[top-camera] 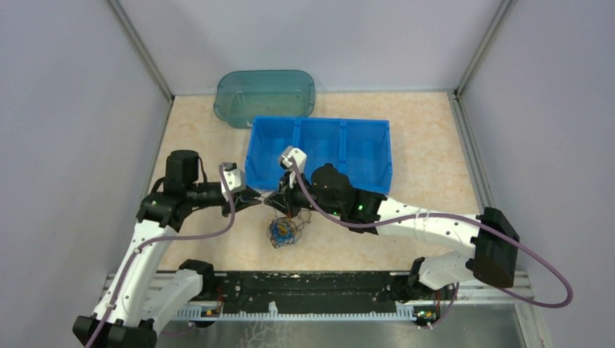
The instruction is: Untangle the cables
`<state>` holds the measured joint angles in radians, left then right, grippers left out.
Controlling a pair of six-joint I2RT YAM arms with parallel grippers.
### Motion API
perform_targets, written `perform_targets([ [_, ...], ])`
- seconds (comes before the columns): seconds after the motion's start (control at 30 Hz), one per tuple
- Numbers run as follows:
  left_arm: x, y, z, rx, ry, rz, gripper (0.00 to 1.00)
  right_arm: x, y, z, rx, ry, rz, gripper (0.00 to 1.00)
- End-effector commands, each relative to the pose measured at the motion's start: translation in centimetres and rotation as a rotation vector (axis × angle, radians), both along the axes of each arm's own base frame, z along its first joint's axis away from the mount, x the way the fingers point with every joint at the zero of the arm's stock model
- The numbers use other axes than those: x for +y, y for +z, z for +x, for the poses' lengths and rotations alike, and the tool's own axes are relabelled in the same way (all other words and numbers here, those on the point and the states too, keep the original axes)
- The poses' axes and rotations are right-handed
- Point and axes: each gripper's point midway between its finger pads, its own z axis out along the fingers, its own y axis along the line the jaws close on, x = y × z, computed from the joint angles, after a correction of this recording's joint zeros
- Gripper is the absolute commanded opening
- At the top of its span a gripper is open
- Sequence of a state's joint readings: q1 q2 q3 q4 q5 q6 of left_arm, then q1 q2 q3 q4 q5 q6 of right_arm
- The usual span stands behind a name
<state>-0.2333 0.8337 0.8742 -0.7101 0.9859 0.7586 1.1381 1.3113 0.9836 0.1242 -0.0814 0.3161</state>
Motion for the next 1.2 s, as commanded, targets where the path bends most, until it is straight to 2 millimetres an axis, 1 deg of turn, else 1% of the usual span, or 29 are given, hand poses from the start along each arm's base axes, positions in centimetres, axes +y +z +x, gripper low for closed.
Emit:
perform_targets([
  [0.0, 0.1, 0.7, 0.1, -0.078, -0.026, 0.032, 0.24, 1.4, 4.7, -0.6, -0.035, 0.034, 0.132, 0.0],
  [0.03, 0.2, 0.9, 0.3, -0.092, -0.019, 0.036, 0.21, 1.4, 4.8, -0.7, -0.032, 0.037, 0.137, 0.0],
  [0.1, 0.2, 1.6, 0.9, -0.129, 0.006, 0.032, 0.11, 1.3, 4.7, -0.8, -0.023, 0.035, 0.14, 0.0],
  [0.13, 0.3, 2.3, 1.3, -0.15, 0.027, 0.023, 0.06, 1.1, 4.6, -0.8, -0.019, 0.029, 0.144, 0.07],
  [0.17, 0.3, 3.1, 1.5, -0.176, 0.047, 0.008, 0.02, 0.9, 4.4, -0.7, -0.015, 0.021, 0.148, 0.16],
  [0.2, 0.3, 3.9, 1.7, -0.184, 0.073, -0.015, 0.0, 0.7, 4.3, -0.7, -0.01, 0.011, 0.155, 0.2],
  [0.27, 0.2, 5.7, 1.9, -0.209, 0.102, -0.063, 0.0, 0.1, 3.8, -0.6, 0.0, -0.015, 0.169, 0.31],
  [0.37, 0.0, 8.1, 2.0, -0.202, 0.144, -0.132, 0.0, -0.6, 3.4, -0.8, 0.015, -0.029, 0.195, 0.57],
  [0.4, 0.0, 8.7, 2.0, -0.19, 0.155, -0.147, 0.0, -0.7, 3.4, -0.8, 0.02, -0.03, 0.205, 0.63],
  [0.47, -0.1, 9.6, 1.9, -0.17, 0.165, -0.169, 0.0, -0.9, 3.5, -1.2, 0.026, -0.021, 0.229, 0.7],
  [0.57, -0.3, 10.8, 1.3, -0.148, 0.158, -0.199, 0.0, -0.5, 4.1, -1.3, 0.028, -0.009, 0.253, 0.74],
  [0.67, -0.5, 11.5, 0.6, -0.122, 0.148, -0.225, 0.0, 0.5, 5.0, -0.9, 0.025, -0.003, 0.272, 0.74],
  [0.77, -0.7, 12.2, 0.1, -0.106, 0.14, -0.245, 0.0, 1.7, 5.1, -0.3, 0.024, -0.007, 0.271, 0.74],
  [0.87, -0.7, 13.2, -0.4, -0.104, 0.134, -0.263, 0.0, 2.4, 5.0, 0.0, 0.026, -0.007, 0.275, 0.72],
  [0.93, -0.7, 13.9, -0.8, -0.11, 0.126, -0.273, 0.0, 2.5, 4.8, 0.0, 0.031, -0.01, 0.278, 0.71],
  [1.1, -0.9, 15.5, -2.1, -0.105, 0.093, -0.302, 0.0, 1.8, 4.2, 0.5, 0.033, -0.051, 0.291, 0.64],
  [1.17, -1.0, 16.0, -2.6, -0.088, 0.08, -0.315, 0.0, 1.9, 4.1, 0.6, 0.032, -0.056, 0.292, 0.63],
])
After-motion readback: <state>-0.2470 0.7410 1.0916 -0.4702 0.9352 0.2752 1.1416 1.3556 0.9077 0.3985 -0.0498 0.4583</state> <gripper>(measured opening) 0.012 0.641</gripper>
